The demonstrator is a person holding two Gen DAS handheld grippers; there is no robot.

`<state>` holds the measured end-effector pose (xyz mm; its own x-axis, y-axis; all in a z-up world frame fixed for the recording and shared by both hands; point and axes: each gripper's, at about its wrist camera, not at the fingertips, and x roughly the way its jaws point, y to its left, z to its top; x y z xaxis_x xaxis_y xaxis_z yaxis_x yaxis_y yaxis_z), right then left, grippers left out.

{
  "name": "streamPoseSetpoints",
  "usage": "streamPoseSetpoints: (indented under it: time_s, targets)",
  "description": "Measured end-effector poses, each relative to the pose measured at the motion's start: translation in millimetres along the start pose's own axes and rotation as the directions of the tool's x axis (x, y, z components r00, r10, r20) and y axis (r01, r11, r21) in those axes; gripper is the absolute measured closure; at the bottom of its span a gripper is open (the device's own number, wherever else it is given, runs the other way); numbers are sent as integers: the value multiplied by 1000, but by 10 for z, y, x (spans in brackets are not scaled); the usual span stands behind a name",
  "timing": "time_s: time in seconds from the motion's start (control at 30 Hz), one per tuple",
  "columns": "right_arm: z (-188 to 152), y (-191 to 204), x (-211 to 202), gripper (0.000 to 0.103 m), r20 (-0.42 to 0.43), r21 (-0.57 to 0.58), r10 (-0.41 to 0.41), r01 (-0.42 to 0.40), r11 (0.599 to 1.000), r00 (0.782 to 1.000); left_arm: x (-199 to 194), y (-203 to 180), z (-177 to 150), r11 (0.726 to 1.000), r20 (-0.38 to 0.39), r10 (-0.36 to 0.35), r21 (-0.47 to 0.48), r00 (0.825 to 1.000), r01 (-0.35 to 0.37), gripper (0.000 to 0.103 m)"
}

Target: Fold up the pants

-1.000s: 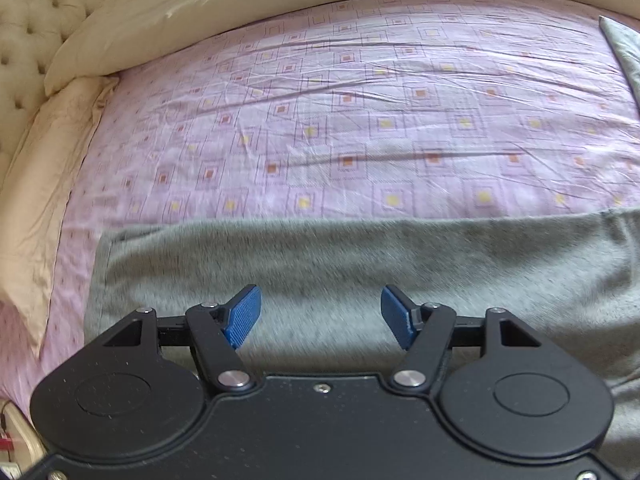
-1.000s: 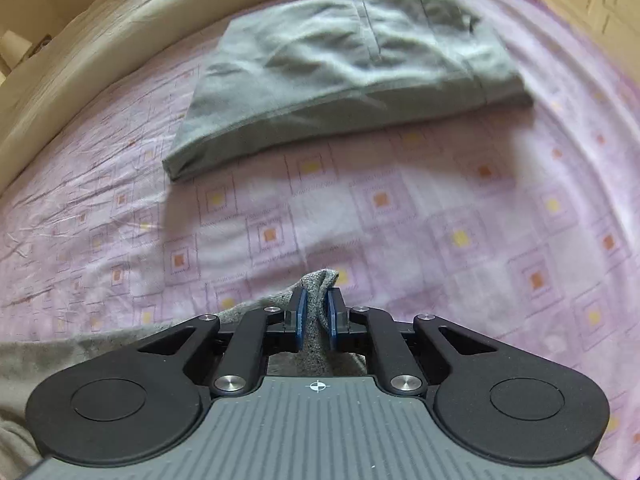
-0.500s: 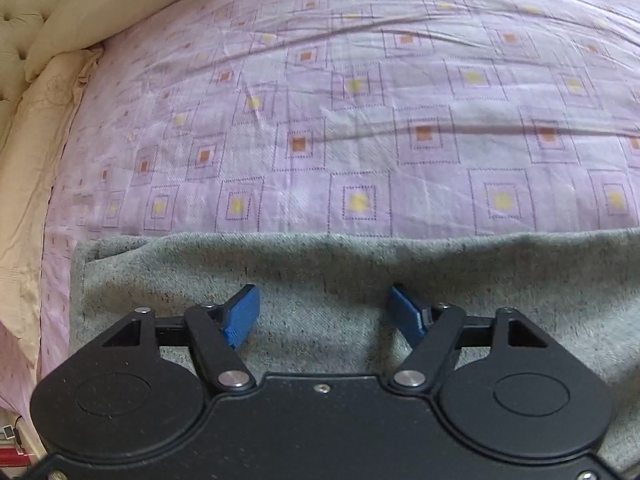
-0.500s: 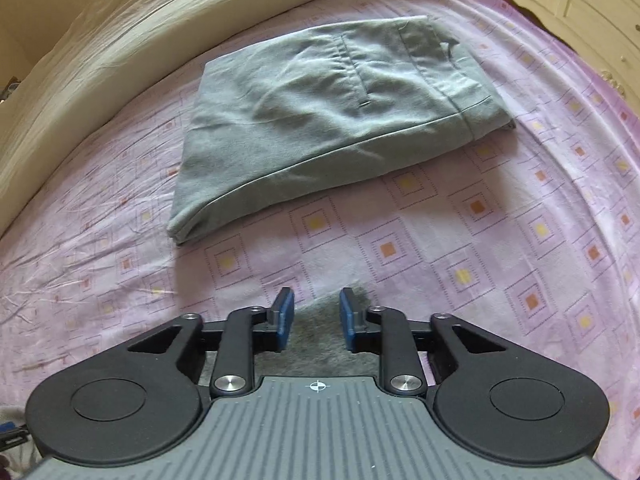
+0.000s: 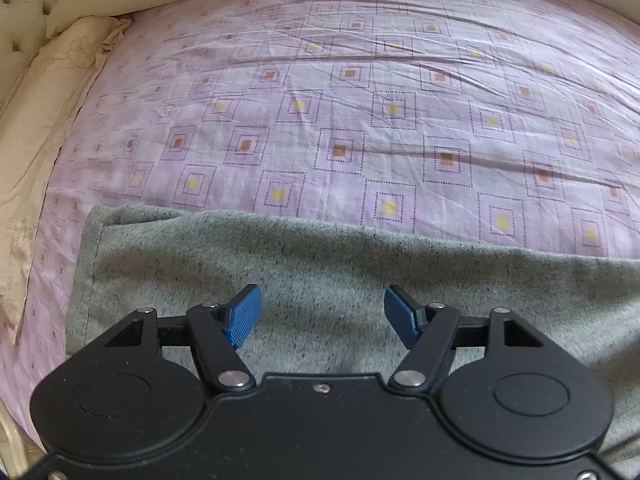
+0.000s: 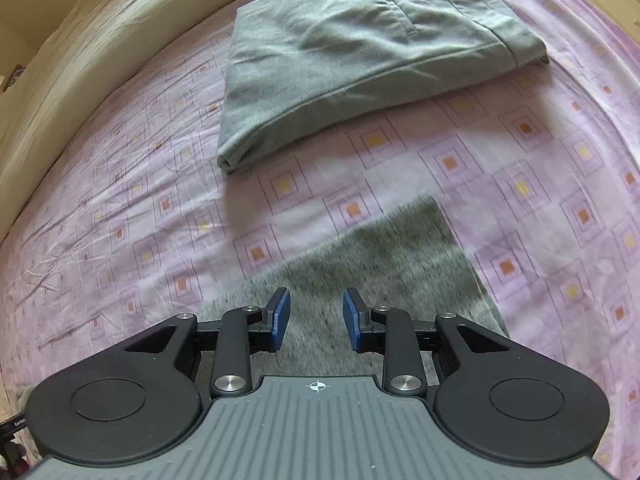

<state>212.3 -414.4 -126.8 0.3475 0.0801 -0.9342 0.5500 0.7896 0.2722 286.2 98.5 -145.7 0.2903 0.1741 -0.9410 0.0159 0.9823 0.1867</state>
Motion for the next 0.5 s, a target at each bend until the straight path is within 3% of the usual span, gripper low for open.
streamPoseSetpoints:
  time_s: [0.17, 0.3, 0.5]
  targets:
    - [-349, -232, -115, 75, -22, 45, -6, 7, 999, 1000, -283, 198, -416, 997, -4, -17, -74, 1000, 16, 31]
    - [-550, -338, -155, 75, -37, 50, -2, 4, 999, 999, -416, 254, -713, 997, -12, 4, -71, 1000, -4, 31]
    - [-397, -186, -155, 75, -12, 39, 17, -17, 999, 1000, -469, 306, -675, 998, -2, 37, -53, 999, -37, 31]
